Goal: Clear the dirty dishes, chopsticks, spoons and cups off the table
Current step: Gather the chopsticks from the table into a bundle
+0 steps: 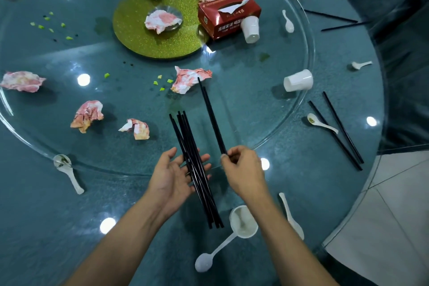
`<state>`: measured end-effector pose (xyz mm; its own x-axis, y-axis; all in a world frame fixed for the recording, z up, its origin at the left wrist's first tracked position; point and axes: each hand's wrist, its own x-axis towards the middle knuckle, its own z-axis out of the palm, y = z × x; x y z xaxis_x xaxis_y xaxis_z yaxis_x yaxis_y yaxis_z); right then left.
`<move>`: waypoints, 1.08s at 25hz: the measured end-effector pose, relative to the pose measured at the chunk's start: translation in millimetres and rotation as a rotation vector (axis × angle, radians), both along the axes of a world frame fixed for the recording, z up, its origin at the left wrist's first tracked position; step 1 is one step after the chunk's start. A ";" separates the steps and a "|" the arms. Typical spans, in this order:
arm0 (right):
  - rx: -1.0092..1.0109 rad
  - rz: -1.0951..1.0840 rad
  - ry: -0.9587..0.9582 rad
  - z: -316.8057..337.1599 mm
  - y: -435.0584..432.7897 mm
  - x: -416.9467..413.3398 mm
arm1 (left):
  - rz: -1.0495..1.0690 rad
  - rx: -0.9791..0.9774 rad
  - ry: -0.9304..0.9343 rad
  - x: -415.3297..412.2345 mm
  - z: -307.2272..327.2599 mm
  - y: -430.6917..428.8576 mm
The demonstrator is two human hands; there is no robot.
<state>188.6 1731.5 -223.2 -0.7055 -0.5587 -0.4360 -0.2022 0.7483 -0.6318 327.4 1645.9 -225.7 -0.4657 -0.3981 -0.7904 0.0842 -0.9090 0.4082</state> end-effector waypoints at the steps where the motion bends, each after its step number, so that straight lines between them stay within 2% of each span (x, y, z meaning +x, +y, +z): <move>1: -0.035 0.003 -0.031 8.1 6.7 10.4 | 0.002 -0.004 0.006 -2.9 1.9 -0.8; 3: -0.058 0.012 -0.062 18.1 18.6 26.0 | 0.003 -0.013 0.021 -7.8 5.1 -1.5; 10: 0.063 0.104 -0.037 33.6 52.5 39.8 | -0.026 -0.008 0.085 -17.9 13.9 5.9; 16: 0.068 0.143 0.112 49.4 73.7 45.0 | -0.078 0.001 0.103 -16.7 25.2 19.7; 23: -0.056 0.083 0.281 56.9 99.2 47.0 | -0.171 0.004 0.097 -7.1 34.5 30.9; 27: -0.021 0.084 0.392 57.8 120.2 46.8 | -0.263 0.001 0.099 -5.1 42.1 44.5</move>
